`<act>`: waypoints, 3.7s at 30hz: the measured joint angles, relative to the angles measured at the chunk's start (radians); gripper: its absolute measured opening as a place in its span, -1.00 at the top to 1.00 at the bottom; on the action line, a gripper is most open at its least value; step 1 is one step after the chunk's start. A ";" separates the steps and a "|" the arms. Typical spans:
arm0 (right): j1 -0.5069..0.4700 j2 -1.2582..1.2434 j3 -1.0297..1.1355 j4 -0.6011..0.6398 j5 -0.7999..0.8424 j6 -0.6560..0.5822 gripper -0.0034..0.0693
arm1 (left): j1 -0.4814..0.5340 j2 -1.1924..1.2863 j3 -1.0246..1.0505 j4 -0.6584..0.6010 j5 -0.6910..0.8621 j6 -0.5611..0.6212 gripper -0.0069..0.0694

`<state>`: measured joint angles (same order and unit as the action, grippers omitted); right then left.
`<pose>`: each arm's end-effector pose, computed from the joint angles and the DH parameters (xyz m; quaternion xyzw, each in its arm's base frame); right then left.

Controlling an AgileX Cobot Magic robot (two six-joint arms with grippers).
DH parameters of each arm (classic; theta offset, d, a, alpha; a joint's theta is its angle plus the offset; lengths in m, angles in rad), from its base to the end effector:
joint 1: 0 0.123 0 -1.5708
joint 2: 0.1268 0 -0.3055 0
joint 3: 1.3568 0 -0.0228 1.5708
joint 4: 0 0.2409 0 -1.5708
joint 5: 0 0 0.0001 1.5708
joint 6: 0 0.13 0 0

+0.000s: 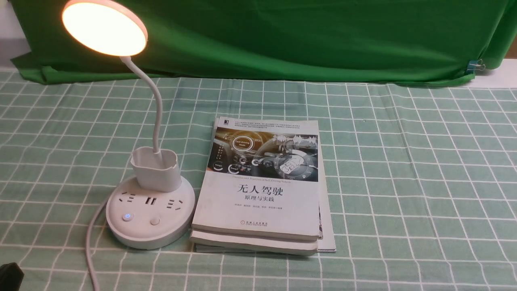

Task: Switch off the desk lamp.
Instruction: Use the left arm to press the button switch on the lamp holder

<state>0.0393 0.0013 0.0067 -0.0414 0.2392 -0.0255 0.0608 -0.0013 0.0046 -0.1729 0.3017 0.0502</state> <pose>0.0637 0.0012 0.1830 -0.0368 0.7604 -0.0123 0.6483 0.0622 -0.0029 0.1765 -0.0523 0.7766 -0.0369 0.6267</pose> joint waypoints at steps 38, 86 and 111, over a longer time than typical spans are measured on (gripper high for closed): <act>0.000 0.000 0.000 0.000 0.000 0.000 0.24 | 0.000 0.000 0.000 -0.607 -0.350 -0.057 0.81; 0.000 0.000 0.000 0.000 0.000 0.000 0.24 | -0.380 1.641 -1.116 0.111 0.660 0.002 0.81; 0.000 0.000 0.000 0.000 0.000 0.000 0.24 | -0.380 1.772 -1.143 0.139 0.582 0.053 0.81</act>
<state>0.0393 0.0013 0.0067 -0.0414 0.2392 -0.0255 -0.3189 1.7706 -1.1383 -0.0336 0.8840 0.1029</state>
